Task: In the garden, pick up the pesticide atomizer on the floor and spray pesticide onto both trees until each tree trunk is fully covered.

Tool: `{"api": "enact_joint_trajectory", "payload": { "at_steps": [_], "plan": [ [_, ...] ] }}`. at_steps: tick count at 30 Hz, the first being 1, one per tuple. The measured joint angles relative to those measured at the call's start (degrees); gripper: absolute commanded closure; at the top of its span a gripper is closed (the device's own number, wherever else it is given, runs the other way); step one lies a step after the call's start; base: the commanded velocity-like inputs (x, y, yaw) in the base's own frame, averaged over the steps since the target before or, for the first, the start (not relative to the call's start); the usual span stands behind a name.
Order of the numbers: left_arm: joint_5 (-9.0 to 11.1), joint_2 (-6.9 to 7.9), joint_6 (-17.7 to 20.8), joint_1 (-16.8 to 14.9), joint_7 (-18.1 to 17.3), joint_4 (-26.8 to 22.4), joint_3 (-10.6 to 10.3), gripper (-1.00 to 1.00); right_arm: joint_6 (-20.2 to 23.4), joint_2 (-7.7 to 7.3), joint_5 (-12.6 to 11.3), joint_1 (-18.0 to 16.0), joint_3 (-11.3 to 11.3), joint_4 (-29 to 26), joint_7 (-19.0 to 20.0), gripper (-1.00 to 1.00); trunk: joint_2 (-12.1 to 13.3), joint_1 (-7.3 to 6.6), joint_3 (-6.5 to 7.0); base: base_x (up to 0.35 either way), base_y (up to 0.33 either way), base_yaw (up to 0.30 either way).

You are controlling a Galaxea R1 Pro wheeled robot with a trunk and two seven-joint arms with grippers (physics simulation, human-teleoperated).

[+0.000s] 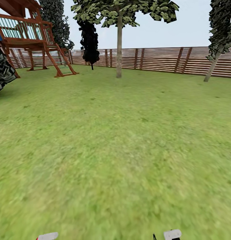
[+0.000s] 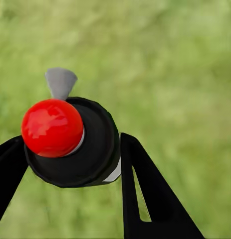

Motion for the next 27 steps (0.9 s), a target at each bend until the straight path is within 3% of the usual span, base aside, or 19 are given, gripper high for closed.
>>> {"api": "enact_joint_trajectory", "payload": {
  "at_steps": [27],
  "plan": [
    [0.0,-0.01,0.0,0.0,-0.1,0.0,0.0,1.00,0.0,0.00,0.0,0.0,0.0,0.0,0.0,-1.00,0.0,0.00,0.00,0.338,0.103,0.000]
  ]
}}
